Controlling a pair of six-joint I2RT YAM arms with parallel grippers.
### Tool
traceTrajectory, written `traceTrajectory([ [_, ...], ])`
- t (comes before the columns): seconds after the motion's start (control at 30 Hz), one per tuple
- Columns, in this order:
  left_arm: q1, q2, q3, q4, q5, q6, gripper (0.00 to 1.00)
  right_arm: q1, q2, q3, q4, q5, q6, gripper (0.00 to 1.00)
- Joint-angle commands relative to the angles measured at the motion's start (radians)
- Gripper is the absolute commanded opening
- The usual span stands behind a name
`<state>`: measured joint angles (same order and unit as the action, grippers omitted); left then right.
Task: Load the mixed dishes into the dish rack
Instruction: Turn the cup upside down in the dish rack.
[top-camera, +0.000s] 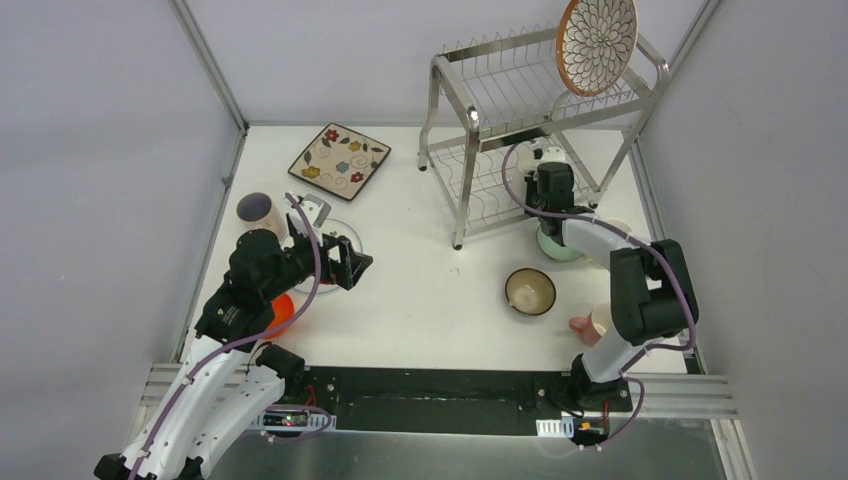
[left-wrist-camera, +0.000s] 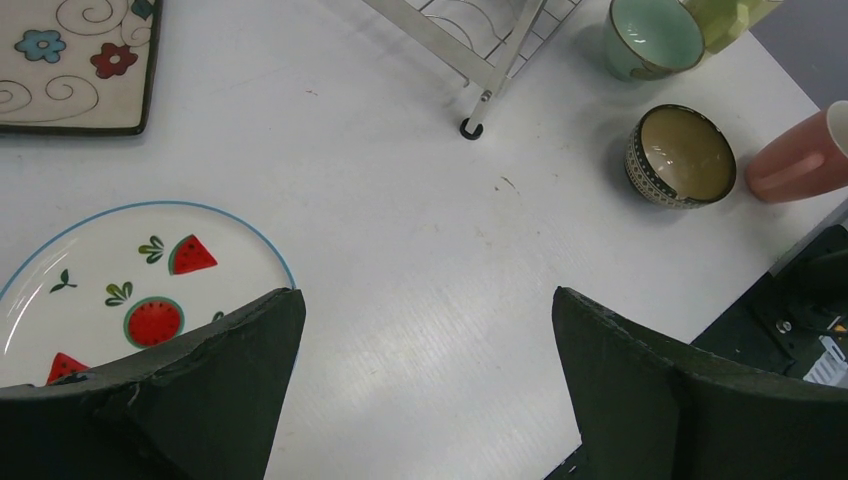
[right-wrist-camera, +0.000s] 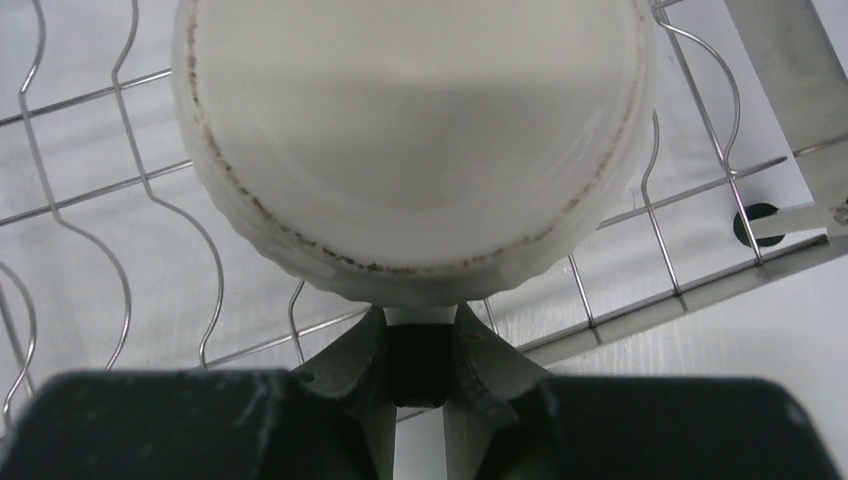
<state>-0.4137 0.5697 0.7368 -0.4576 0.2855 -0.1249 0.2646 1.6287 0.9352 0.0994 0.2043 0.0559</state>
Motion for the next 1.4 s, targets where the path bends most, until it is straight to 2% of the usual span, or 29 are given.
traceTrajectory([
  [0.0,-0.011,0.004,0.003,0.008,-0.023,0.017,0.99,-0.019,0.032,0.125,0.133,-0.006,-0.029,0.0],
  [0.33,-0.011,-0.002,0.002,0.004,-0.031,0.025,0.99,-0.05,0.183,0.243,0.126,-0.031,-0.035,0.0],
  [0.53,-0.015,-0.003,0.002,0.004,-0.024,0.025,0.99,-0.06,0.263,0.314,0.085,-0.008,-0.042,0.23],
  [0.7,-0.016,-0.008,0.001,0.004,-0.031,0.027,0.99,-0.067,0.246,0.312,0.048,-0.022,-0.034,0.44],
  [0.77,-0.016,-0.008,0.002,0.004,-0.03,0.028,0.99,-0.072,0.227,0.306,0.039,-0.05,-0.03,0.47],
  [0.9,-0.016,-0.013,0.001,0.002,-0.03,0.026,0.99,-0.077,0.201,0.301,0.01,-0.065,-0.034,0.46],
  [1.2,-0.016,-0.011,0.001,0.002,-0.03,0.026,0.99,-0.09,0.225,0.336,-0.007,-0.117,-0.044,0.35],
  [1.37,-0.016,-0.008,0.001,0.002,-0.037,0.027,0.99,-0.091,0.263,0.375,-0.004,-0.095,-0.042,0.2],
])
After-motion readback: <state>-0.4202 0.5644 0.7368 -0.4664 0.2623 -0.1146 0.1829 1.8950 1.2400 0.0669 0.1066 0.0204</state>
